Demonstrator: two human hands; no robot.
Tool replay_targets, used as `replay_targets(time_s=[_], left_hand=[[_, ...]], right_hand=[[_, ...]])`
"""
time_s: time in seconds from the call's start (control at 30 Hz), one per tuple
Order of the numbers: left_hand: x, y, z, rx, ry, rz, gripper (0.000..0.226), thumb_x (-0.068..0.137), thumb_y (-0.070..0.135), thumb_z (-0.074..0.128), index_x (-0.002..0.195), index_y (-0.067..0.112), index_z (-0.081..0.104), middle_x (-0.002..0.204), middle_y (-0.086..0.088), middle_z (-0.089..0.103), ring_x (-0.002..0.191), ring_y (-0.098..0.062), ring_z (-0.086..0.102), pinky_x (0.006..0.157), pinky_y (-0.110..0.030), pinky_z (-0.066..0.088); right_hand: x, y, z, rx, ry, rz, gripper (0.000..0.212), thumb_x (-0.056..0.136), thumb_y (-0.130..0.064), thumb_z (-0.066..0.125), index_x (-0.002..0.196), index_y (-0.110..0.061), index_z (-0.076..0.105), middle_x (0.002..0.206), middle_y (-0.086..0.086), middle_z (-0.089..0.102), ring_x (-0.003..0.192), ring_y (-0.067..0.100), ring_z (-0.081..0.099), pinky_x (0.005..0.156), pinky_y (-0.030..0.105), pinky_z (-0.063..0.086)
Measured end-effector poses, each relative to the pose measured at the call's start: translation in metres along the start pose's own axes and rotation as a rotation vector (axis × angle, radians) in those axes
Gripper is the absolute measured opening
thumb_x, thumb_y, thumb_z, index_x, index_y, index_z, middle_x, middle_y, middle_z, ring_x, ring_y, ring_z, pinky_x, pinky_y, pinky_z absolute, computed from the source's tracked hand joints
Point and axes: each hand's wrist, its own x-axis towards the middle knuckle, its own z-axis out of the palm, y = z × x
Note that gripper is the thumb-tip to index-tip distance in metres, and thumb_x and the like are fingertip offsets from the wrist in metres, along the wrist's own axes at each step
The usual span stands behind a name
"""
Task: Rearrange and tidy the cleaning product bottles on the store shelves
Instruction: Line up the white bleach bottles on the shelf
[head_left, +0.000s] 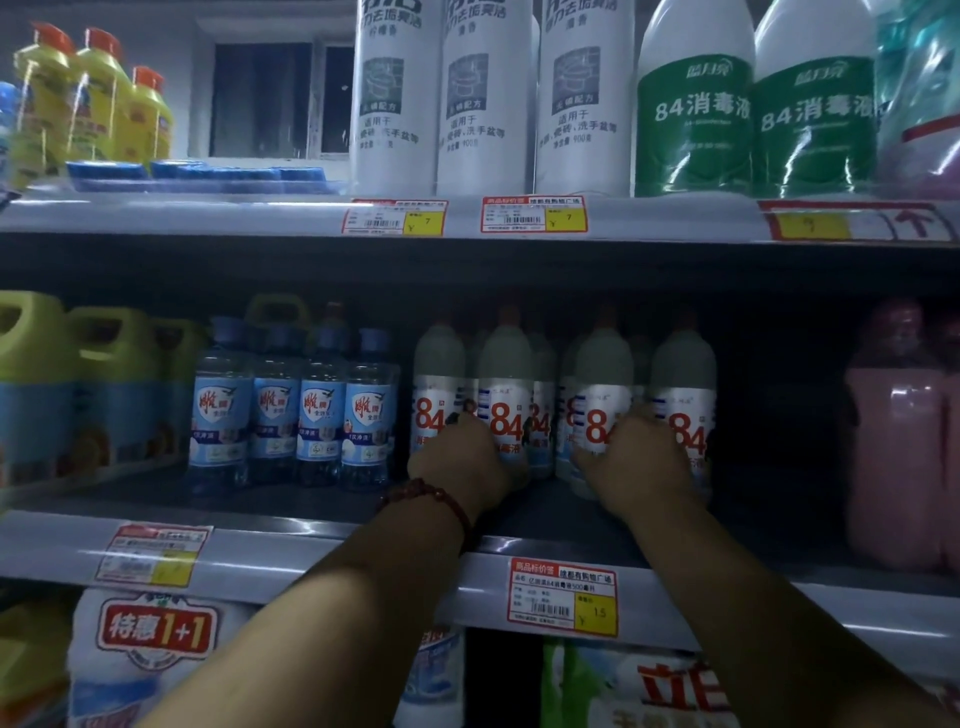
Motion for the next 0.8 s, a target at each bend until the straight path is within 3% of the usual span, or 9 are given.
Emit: replay_targets(time_s=[0.23,0.57,0.7,0.77,0.8], left_hand=[[-0.003,-0.002,0.0,-0.148,-0.001,-0.022,0.07,0.079,0.045,0.08,0.131,0.014,0.046,0.125,-0.005,0.061,0.116,-0.025,0.06,0.1,-0.044,0.051],[-0.001,-0.006,-0.002,-0.28,0.017,-0.046,0.054,0.08,0.03,0.082,0.125,0.011,0.059,0.125,-0.007,0.063,0.119,-0.023,0.06,0.1,-0.037,0.05],[-0.003,-0.008,-0.005,-0.353,0.04,-0.064,0.07,0.065,0.035,0.091,0.123,0.012,0.059,0.122,-0.006,0.064,0.113,-0.022,0.062,0.094,-0.034,0.052],[-0.005,-0.009,-0.004,-0.389,0.099,-0.074,0.09,0.056,0.043,0.089,0.131,0.01,0.051,0.129,-0.01,0.057,0.116,-0.026,0.059,0.098,-0.04,0.054],[-0.005,-0.009,-0.004,-0.389,0.144,-0.092,0.092,0.062,0.041,0.086,0.136,0.007,0.044,0.133,-0.013,0.051,0.119,-0.03,0.056,0.1,-0.044,0.052]], right_hand=[[-0.006,-0.008,0.001,0.04,-0.135,-0.074,0.05,0.086,-0.037,0.076,0.123,-0.013,0.052,0.119,0.007,0.065,0.107,0.024,0.065,0.084,0.033,0.05],[-0.008,-0.015,0.003,0.063,-0.233,-0.147,0.058,0.087,-0.036,0.073,0.132,-0.012,0.044,0.129,0.007,0.062,0.116,0.022,0.062,0.093,0.035,0.05],[-0.008,-0.016,0.005,0.06,-0.243,-0.152,0.061,0.087,-0.039,0.074,0.132,-0.013,0.042,0.132,0.008,0.06,0.118,0.023,0.061,0.095,0.037,0.05],[-0.008,-0.016,0.005,0.058,-0.245,-0.148,0.061,0.087,-0.038,0.073,0.132,-0.012,0.041,0.133,0.008,0.06,0.119,0.024,0.06,0.096,0.037,0.05],[-0.008,-0.016,0.005,0.059,-0.247,-0.149,0.061,0.087,-0.038,0.073,0.132,-0.012,0.041,0.133,0.008,0.06,0.119,0.024,0.06,0.096,0.037,0.049]])
